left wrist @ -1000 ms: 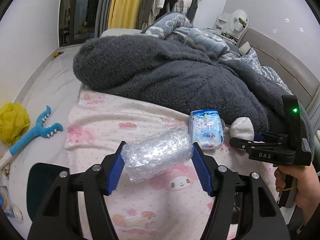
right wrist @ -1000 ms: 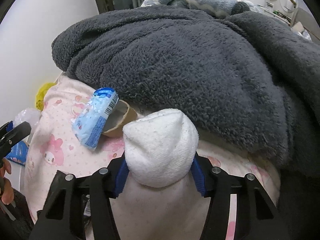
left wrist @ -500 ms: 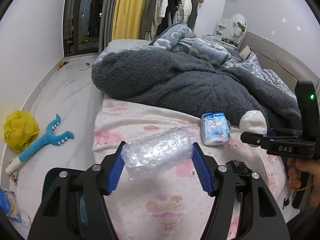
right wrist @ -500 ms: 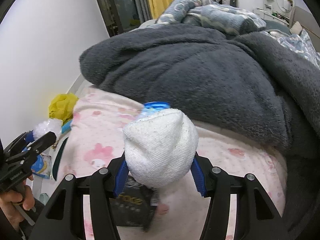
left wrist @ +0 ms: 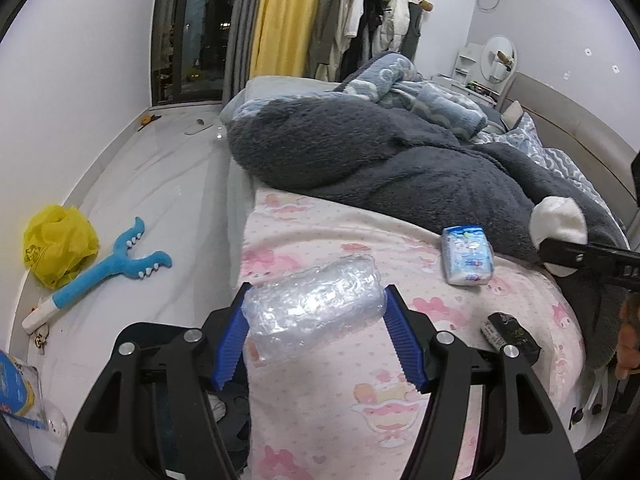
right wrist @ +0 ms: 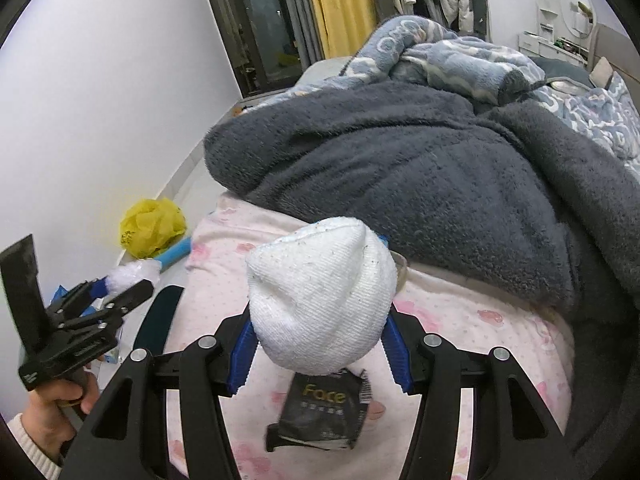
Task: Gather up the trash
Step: 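Carry the bubble wrap and white ball with both tools over the green bin, then open the left tool to drop the bubble wrap into the bin, then lower the white ball over the bin and open the right tool, then move both tools back over the bed toward the black items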
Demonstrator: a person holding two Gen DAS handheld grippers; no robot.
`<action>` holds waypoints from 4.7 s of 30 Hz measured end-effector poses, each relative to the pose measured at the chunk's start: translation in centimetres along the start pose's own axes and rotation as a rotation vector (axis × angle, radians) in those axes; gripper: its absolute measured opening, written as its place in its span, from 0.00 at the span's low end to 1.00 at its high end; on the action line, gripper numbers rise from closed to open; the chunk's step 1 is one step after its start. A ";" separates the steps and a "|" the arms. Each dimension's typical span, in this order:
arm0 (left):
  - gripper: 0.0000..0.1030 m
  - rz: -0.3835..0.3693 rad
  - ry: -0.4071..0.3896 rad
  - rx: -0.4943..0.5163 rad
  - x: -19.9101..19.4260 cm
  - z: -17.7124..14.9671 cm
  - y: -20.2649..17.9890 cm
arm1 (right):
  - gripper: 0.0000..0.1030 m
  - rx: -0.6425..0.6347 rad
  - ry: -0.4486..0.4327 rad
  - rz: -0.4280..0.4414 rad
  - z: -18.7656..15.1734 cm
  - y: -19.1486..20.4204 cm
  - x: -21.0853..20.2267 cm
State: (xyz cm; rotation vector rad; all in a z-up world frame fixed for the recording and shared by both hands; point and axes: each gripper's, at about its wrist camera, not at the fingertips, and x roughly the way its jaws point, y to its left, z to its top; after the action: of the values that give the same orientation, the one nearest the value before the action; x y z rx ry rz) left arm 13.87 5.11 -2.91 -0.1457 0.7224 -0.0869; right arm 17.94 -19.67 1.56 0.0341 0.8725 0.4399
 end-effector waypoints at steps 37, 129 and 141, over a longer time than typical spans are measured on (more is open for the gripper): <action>0.65 0.124 0.174 -0.128 1.1 -4.1 11.5 | 0.55 -0.118 0.041 0.163 1.7 12.0 4.9; 0.92 0.214 -0.156 -0.120 -11.8 -3.0 20.6 | 0.89 -0.386 0.360 0.207 -7.3 29.1 22.1; 0.95 0.130 -0.186 -0.067 -11.5 -1.3 15.5 | 0.93 -0.303 0.239 0.145 -3.5 21.9 14.6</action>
State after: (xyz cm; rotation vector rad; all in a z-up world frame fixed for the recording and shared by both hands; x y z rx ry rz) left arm 4.82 21.76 1.09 -0.1684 0.5475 0.0745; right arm 15.62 5.42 -6.94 -0.2391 1.0331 0.7189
